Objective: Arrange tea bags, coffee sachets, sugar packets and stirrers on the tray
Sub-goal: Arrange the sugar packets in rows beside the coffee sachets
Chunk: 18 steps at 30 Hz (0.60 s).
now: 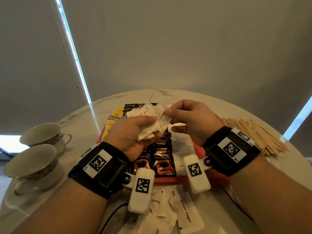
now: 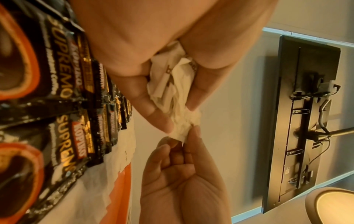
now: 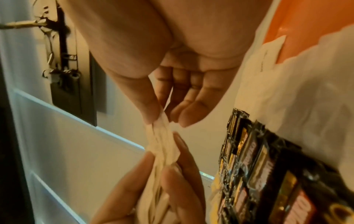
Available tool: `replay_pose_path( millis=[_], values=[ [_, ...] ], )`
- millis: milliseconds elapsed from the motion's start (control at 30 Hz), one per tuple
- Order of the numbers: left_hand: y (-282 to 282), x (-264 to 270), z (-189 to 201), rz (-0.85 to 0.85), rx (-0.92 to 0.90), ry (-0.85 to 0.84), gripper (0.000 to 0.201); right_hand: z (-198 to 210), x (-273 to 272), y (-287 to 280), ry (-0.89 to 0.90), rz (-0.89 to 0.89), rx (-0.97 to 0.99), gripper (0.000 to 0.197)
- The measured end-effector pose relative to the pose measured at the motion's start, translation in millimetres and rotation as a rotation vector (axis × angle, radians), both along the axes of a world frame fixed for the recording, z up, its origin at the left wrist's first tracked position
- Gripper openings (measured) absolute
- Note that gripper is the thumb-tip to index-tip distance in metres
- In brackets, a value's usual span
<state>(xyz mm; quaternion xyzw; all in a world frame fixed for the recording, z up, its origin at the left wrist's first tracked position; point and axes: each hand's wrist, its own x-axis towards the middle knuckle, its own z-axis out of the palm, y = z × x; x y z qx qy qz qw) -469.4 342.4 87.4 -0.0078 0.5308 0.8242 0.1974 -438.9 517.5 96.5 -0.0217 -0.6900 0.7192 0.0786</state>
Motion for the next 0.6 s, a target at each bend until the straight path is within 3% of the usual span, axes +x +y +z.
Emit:
replay_pose_path(
  millis=[133, 200, 367, 467, 600],
  values=[
    [-2, -6, -1, 0.058, 0.044, -0.035, 0.021, 1, 1, 1, 0.048, -0.016, -0.241, 0.008],
    [-3, -8, -3, 0.07, 0.044, -0.036, 0.022, 0, 0, 0, 0.07, -0.04, -0.269, 0.004],
    [-2, -9, -5, 0.06, 0.076, 0.031, 0.025, -6, 3, -6, 0.08, -0.027, -0.018, 0.008],
    [-1, -3, -5, -0.017, 0.035, 0.134, 0.047, -9, 4, -7, 0.105, -0.02, 0.141, 0.014],
    [1, -4, -11, 0.026, -0.023, 0.213, 0.051, -8, 4, -6, 0.072, -0.012, 0.022, 0.022]
  ],
)
